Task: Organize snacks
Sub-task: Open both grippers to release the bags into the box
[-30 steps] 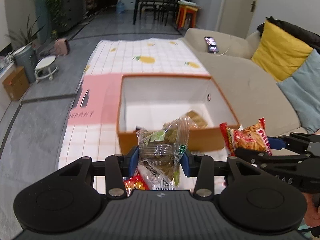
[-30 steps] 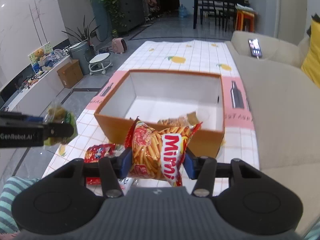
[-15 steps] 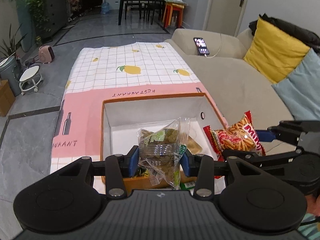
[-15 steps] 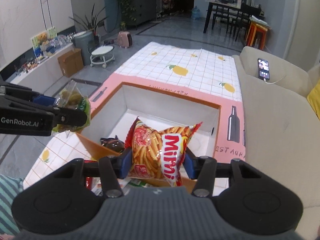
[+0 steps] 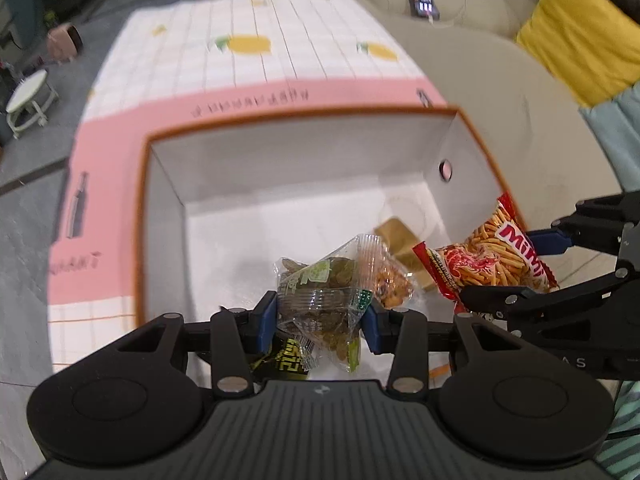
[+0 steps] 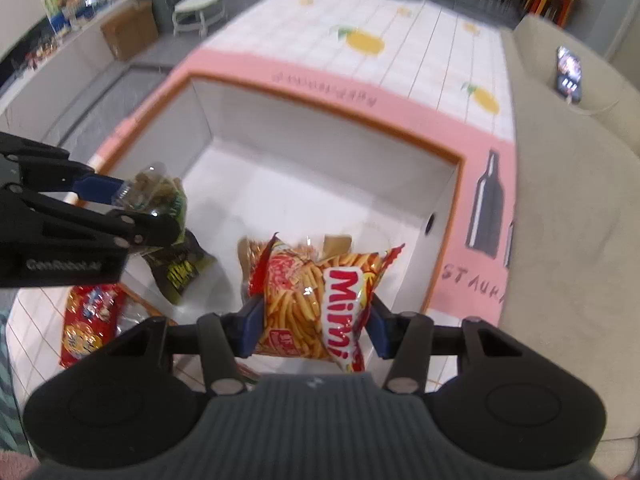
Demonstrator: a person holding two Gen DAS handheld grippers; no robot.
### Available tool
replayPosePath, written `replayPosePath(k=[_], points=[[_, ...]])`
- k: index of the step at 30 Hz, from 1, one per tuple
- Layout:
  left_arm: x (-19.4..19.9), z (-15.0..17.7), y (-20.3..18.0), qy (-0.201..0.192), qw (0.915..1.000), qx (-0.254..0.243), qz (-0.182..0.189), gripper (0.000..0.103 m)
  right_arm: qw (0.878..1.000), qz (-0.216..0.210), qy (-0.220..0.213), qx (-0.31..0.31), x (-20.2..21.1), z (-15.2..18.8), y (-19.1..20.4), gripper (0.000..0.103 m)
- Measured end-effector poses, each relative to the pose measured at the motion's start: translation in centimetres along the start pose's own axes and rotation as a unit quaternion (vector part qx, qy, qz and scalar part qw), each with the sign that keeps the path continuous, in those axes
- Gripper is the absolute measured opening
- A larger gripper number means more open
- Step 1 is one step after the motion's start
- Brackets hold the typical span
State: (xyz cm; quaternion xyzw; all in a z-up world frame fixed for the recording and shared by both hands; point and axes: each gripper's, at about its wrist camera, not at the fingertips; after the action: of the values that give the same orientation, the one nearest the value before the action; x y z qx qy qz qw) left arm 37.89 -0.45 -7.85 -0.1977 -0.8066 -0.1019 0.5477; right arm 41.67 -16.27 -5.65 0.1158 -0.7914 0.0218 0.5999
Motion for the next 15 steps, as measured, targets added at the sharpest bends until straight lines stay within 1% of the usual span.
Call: replayPosePath(k=[4, 7, 15], points=[[-2.5, -0.1, 0.2, 0.029, 0.9994, 0.004, 0.019, 0.048, 0.999, 0.015, 0.029, 0.025, -2.2, -0.6, 0.2, 0.051], [-3.7, 0.0, 0.2, 0.044, 0.9986, 0.003, 0.029, 0.048, 0.998, 0.02, 0.046, 0.038, -3.2, -0.6, 0.5, 0.051], [-5.5, -0.1, -0.2, 0.076, 0.9961, -0.004, 0.045, 0.048, 0.995, 0.019, 0.09, 0.026, -5.3, -0.9, 0.3, 0.051]])
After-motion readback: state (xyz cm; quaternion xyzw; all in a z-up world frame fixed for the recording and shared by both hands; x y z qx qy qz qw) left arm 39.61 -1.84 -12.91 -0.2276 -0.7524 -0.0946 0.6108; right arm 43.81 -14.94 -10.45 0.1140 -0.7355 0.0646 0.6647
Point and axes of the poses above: each gripper's, at about its wrist camera, not at the fingertips, and x roughly against the way its jaws point, y to its left, z to its underside, and after that the axes turned 14 degrees about -x, right-handed
